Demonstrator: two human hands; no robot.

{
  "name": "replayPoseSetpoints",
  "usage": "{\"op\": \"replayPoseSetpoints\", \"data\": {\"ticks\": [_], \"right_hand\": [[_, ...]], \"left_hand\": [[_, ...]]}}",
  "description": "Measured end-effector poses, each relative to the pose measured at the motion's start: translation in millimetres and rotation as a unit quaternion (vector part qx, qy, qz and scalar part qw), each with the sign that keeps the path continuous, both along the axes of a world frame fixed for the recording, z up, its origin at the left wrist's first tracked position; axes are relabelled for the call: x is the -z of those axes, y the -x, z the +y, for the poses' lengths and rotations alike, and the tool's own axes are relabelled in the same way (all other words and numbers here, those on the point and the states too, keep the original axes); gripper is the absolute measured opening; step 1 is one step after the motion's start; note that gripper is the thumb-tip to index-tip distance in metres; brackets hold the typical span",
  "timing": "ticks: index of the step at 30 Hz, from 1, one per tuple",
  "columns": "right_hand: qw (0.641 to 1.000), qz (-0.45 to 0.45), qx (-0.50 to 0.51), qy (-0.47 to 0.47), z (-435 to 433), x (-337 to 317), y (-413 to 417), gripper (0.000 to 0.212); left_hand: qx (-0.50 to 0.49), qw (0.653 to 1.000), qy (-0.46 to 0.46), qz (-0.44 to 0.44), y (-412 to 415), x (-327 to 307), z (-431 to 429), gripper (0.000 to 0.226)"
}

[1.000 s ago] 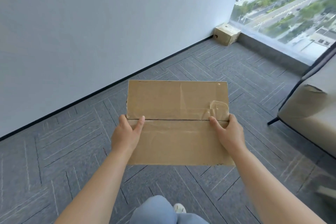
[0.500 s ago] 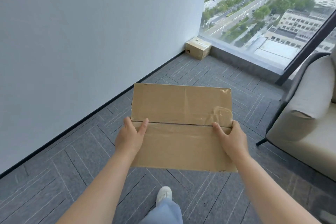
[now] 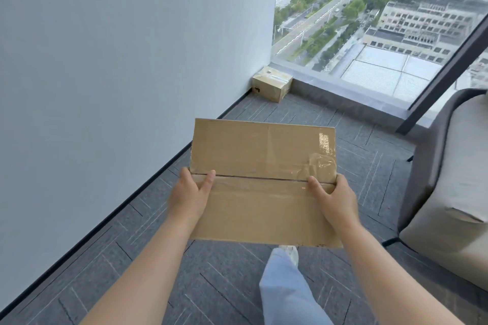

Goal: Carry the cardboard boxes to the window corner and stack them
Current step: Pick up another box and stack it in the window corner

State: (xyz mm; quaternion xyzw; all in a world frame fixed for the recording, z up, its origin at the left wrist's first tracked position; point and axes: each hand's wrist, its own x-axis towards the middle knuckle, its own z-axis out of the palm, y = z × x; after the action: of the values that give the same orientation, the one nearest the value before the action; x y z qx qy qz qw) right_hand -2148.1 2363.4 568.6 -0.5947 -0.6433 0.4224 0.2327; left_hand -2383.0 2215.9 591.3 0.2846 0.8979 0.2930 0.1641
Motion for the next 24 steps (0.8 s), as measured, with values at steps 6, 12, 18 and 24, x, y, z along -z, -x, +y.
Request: {"op": "replayPoseSetpoints", "data": {"ticks": [6,12,18,24], "right_hand": [[1.000,0.004,-0.030,-0.002,124,-2,50,0.038],[0.999,-0.006,-0.047,-0.019,238,-9,101,0.044],[0.998,-0.015,-0.061,-0.007,312,-2,172,0.037],[1.000,-0.020,-0.019,-0.004,385,14,265,0.035]], "left_hand": [[-0.032,0.999,-0.009,-0.005,41,3,114,0.053],[-0.062,0.998,-0.019,-0.010,81,0,214,0.055],[-0.083,0.996,-0.009,-0.011,148,13,283,0.055],[-0.044,0.999,0.006,-0.004,254,25,375,0.056]]}}
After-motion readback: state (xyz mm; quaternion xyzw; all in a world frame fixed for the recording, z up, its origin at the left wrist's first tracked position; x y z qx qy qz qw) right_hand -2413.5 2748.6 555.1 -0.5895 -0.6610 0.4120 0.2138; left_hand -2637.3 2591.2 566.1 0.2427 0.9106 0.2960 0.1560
